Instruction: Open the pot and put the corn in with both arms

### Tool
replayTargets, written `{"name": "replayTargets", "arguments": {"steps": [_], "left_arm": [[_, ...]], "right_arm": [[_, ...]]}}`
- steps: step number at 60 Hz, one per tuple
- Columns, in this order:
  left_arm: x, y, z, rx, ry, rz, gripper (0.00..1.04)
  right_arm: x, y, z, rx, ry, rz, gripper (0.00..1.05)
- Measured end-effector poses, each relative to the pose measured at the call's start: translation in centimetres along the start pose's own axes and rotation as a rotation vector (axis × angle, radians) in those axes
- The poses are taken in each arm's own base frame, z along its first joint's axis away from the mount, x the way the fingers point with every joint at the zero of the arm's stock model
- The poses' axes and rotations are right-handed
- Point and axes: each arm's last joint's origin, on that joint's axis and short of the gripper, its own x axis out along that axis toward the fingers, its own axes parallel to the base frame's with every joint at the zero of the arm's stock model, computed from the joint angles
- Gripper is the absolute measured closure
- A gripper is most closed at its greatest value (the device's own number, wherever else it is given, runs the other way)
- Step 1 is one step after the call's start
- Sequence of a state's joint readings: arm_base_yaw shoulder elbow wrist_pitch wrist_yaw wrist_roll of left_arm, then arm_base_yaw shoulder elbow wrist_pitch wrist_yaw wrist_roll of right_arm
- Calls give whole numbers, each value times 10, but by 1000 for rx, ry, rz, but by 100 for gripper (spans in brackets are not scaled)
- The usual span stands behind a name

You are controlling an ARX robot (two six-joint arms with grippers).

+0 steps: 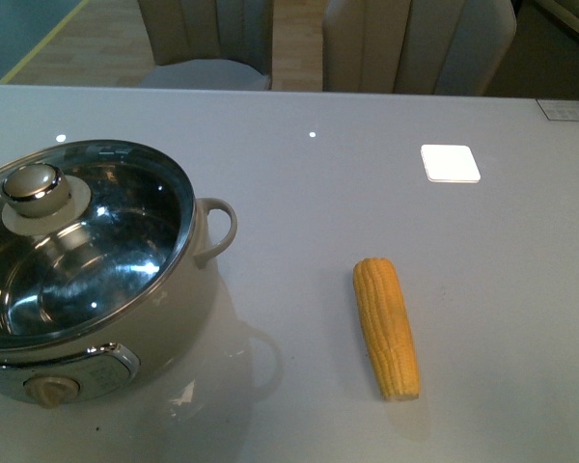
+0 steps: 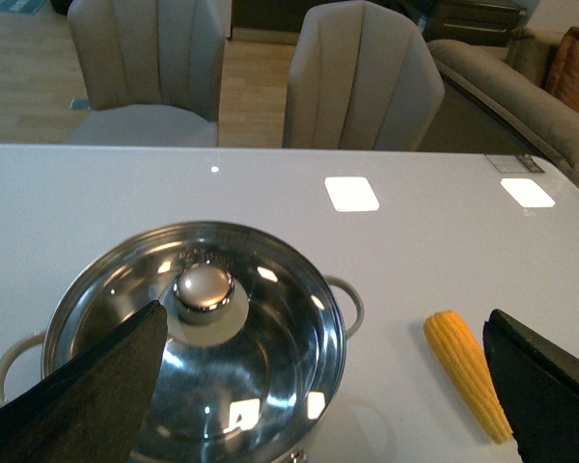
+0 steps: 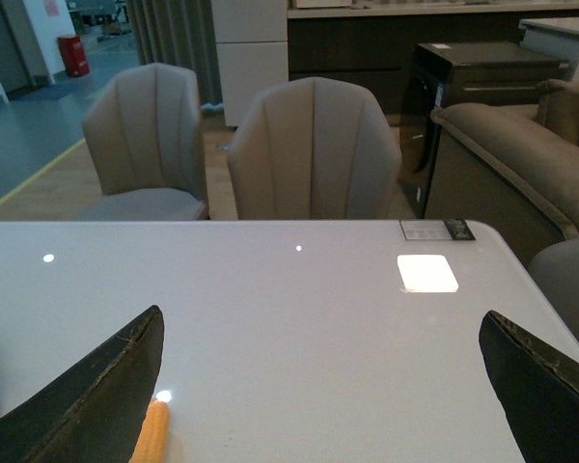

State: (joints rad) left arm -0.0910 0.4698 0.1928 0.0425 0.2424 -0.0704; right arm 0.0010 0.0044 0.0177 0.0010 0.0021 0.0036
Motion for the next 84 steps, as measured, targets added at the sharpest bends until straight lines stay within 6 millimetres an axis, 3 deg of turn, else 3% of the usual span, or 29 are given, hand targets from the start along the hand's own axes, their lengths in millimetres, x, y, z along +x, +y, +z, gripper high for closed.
{"name": "replayTargets", "arguments": {"steps": [13,25,40,59,78,84], "left_arm": [[52,6,4,68,20,42,7],[104,15,-13,122,66,102,7],[144,25,-41,134,142,151,7],[169,34,-73,126,210,203,7],[176,35,-83,85,222,227,7],[178,36,-83,83,220,241,21]], "right_arm": [[0,0,0,0,0,0,9],[0,0,0,0,0,0,9],[0,0,0,0,0,0,9],[0,0,0,0,0,0,9],[0,0,0,0,0,0,9],[0,0,0,0,0,0,9]]}}
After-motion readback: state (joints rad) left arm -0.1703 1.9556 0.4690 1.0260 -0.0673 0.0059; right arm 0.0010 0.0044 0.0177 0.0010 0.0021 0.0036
